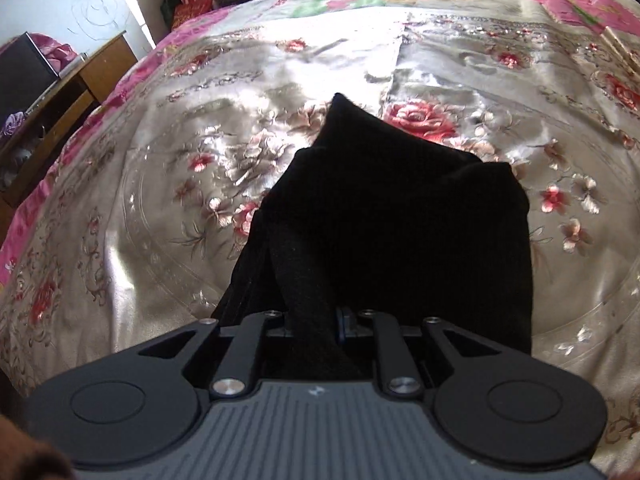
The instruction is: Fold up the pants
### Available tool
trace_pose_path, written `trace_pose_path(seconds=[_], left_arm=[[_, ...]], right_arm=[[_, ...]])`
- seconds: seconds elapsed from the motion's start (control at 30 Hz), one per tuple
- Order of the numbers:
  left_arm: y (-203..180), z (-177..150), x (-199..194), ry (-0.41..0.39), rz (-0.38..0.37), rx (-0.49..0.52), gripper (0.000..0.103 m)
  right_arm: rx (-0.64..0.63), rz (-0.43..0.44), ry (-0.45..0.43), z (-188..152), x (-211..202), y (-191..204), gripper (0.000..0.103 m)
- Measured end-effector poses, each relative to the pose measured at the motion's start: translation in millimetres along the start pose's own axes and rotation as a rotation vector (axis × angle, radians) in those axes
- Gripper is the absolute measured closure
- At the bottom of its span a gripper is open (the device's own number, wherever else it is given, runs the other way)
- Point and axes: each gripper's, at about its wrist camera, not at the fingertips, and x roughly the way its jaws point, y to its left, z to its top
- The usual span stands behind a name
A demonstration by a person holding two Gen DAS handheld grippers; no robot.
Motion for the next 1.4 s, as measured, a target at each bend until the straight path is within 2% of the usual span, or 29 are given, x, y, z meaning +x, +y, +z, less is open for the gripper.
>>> trace_pose_path(seconds=[0.07, 0.13, 0.17, 0.23, 0.27, 0.3, 0.47, 0.6, 0.7, 0.77, 0.87, 1.0, 1.07, 1.13, 1.23, 1.27, 1.33, 1.4], left_arm=[[2.2, 0.6, 0.5, -0.003, -0.005, -0.022, 0.035], [5.1, 1.7, -0.7, -0.006, -0.005, -0.021, 0.035], [6.3, 2.3, -1.0, -0.008, -0.009, -0.025, 0.035], [9.8, 0.6, -3.8, -0.006, -0.022, -0.032, 0.035], [11.0, -0.3, -4.3, -0.004, -0.029, -0.031, 0.035], [12.1, -0.5, -3.6, -0.004, -0.032, -0.029, 0.035], [12.6, 2.9, 1.1, -0.003, -0.024, -0.046, 0.035], [25.0, 5.0, -1.1, -0.005, -0.037, -0.084, 0.035], [33.2, 9.6, -10.1, -0.026, -0.004, -0.118, 0.034], [39.5, 13.7, -16.2, -0.051, 0.028, -0.155, 0.034], [51.8, 19.1, -23.1, -0.073, 0.021, -0.207, 0.034], [60.4, 24.7, -27.6, -0.1, 0.02, -0.232, 0.031], [59.0, 26.5, -26.3, -0.096, 0.013, -0.235, 0.031], [52.3, 27.2, -24.6, -0.096, 0.043, -0.187, 0.031], [33.6, 25.2, -17.4, -0.083, 0.138, -0.07, 0.031], [30.8, 23.7, -13.1, -0.07, 0.148, -0.056, 0.032], [29.3, 19.7, -4.5, -0.039, 0.168, -0.055, 0.044], [37.0, 17.4, 2.3, -0.018, 0.166, -0.089, 0.047]], right_arm=[[-0.02, -0.02, -0.006, 2.0, 8.5, 7.0, 0.086], [0.03, -0.026, -0.001, 7.6, 13.9, 4.5, 0.086], [0.049, -0.031, 0.003, 9.5, 15.7, 4.6, 0.083], [0.004, -0.04, 0.023, 7.4, 17.4, 16.7, 0.075], [-0.017, -0.04, 0.024, 5.5, 16.6, 22.3, 0.067], [-0.017, -0.028, 0.016, 4.5, 14.6, 24.9, 0.062], [0.068, 0.067, -0.011, 24.6, 13.4, 22.8, 0.063], [0.048, 0.046, -0.062, 45.3, 13.7, 18.4, 0.065], [0.029, 0.036, -0.029, 57.9, 29.6, 13.8, 0.066], [-0.018, -0.007, -0.017, 62.3, 47.3, 19.9, 0.071], [-0.043, -0.036, -0.003, 66.3, 65.3, 26.1, 0.072], [-0.088, -0.037, 0.01, 73.7, 73.6, 27.9, 0.098], [-0.081, -0.017, 0.02, 76.5, 73.9, 25.1, 0.103], [-0.078, -0.006, 0.031, 78.5, 75.5, 24.3, 0.102], [-0.103, 0.008, 0.041, 79.8, 77.1, 28.5, 0.1], [-0.104, 0.018, 0.035, 80.0, 73.6, 29.5, 0.095], [-0.079, 0.068, 0.004, 80.5, 56.1, 26.6, 0.095], [-0.058, 0.115, -0.035, 76.0, 33.2, 17.6, 0.092]])
